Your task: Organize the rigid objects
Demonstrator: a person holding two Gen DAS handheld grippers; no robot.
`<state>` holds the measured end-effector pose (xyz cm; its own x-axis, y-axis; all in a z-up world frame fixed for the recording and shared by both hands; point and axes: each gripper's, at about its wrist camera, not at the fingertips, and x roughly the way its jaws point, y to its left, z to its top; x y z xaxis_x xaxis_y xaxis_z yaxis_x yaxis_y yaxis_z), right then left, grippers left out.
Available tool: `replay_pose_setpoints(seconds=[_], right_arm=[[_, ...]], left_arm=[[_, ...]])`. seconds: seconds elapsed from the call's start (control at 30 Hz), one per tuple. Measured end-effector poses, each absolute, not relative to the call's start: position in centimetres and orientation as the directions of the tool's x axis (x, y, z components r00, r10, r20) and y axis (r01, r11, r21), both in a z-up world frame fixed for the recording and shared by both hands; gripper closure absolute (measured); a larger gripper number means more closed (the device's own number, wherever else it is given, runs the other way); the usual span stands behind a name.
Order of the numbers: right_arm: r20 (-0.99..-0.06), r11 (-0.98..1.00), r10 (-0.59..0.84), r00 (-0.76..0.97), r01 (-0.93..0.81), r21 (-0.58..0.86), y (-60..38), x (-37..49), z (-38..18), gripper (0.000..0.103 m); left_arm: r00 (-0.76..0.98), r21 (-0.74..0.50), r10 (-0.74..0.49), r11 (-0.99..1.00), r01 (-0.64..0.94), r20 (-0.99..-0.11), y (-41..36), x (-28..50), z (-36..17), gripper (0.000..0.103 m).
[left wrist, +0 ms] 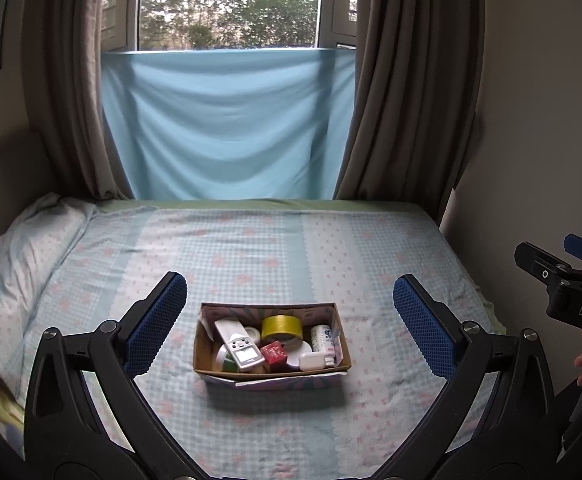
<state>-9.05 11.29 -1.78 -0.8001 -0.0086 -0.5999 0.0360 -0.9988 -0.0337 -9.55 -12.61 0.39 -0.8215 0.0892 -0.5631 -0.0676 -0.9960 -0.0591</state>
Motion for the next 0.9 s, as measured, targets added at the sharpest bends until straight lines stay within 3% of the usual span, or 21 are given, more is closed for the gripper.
replay_pose_setpoints(seconds=[0.9], right_arm=[[-0.593, -0.999, -0.007, -0.805, 0.029, -0.027, 11.16, -9.44, -1.90, 0.000]], left_arm=[[-0.848, -0.048, 0.085, -0.996, -0.070, -0.523, -12.52, -9.52, 1.13, 0.000]])
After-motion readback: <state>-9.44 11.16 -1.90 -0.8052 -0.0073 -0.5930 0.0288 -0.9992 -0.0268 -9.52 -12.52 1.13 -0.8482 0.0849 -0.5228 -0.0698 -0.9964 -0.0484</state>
